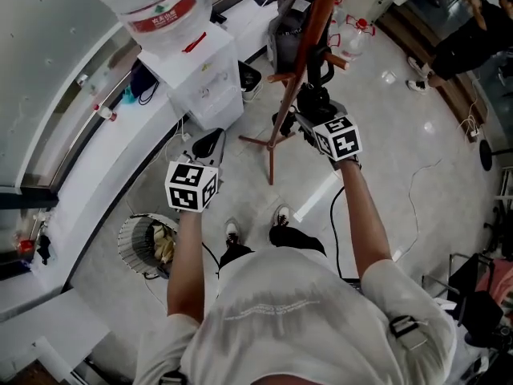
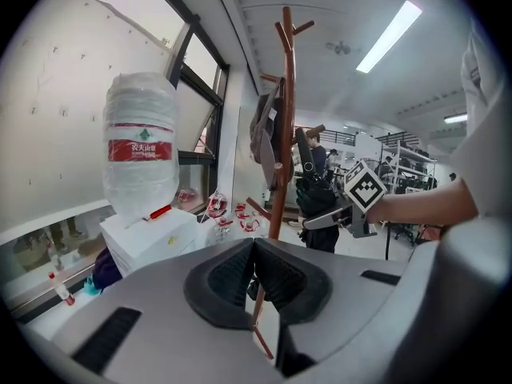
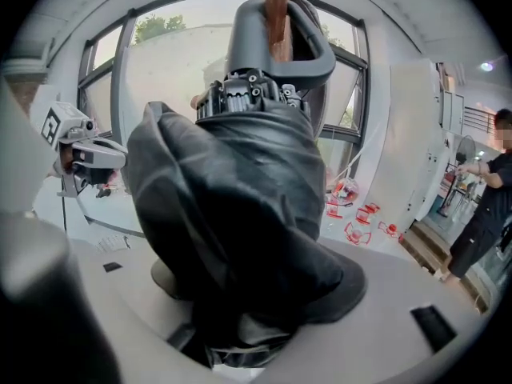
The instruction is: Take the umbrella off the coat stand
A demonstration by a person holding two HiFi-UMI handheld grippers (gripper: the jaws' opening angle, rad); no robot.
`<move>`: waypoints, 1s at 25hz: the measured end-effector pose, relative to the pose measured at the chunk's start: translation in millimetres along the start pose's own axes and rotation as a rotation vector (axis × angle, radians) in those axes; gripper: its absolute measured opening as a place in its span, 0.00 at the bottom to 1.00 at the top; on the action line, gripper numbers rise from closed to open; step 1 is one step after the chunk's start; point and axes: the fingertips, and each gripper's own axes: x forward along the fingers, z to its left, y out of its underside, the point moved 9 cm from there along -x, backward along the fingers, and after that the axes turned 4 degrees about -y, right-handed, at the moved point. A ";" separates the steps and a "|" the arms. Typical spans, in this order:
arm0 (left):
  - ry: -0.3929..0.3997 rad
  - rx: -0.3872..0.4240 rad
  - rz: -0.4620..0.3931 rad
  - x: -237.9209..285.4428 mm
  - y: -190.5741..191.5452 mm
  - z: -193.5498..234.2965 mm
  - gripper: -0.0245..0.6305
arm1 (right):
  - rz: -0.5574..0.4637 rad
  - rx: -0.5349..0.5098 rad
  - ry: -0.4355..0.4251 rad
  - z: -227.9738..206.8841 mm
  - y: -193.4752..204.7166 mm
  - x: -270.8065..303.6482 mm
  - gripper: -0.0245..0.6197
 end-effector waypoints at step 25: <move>0.225 0.199 -0.117 -43.5 -42.0 9.4 0.06 | -0.103 0.197 0.306 73.1 23.1 -135.3 0.51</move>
